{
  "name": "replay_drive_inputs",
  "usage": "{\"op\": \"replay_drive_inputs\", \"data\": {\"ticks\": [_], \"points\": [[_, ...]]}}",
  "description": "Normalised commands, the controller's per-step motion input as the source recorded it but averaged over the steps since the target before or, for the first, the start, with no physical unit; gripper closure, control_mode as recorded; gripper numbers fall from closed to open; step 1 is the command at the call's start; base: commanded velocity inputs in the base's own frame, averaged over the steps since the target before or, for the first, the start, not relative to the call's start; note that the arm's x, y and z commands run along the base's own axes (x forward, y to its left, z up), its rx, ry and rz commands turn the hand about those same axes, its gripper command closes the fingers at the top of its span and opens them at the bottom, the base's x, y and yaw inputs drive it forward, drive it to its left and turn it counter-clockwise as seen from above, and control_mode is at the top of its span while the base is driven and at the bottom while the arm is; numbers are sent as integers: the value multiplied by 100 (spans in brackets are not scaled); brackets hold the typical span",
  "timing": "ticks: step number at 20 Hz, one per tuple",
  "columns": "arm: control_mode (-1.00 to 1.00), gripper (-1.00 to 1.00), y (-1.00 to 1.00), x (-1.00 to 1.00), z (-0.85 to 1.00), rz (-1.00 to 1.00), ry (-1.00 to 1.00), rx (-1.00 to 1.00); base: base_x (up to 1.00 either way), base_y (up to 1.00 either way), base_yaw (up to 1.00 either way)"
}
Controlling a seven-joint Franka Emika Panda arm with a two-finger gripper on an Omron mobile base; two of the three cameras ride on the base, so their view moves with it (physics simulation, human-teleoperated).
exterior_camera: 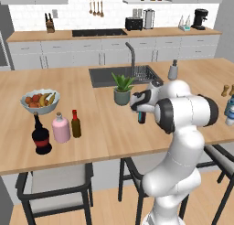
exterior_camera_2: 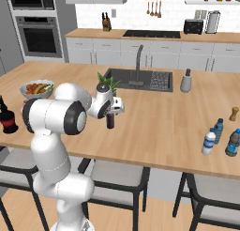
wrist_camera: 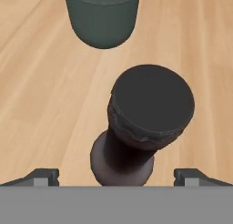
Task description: Move the plastic bottles in the middle to the plastics group, and the glass bottles in the middle to the glass group.
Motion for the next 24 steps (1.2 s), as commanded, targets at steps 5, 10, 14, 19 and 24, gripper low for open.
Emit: {"op": "replay_drive_inputs", "data": {"ticks": [5,10,14,19,24], "points": [[-100,-100,0,15,-14,0,0,0,0,0,0],[-100,-100,0,3,-8,0,0,0,0,0,0],[-100,100,0,0,0,0,1,0,0,0,0],[-100,100,0,0,0,0,0,0,0,0,0],[-100,100,2,-25,21,2,-14,1,0,0,0]]}}
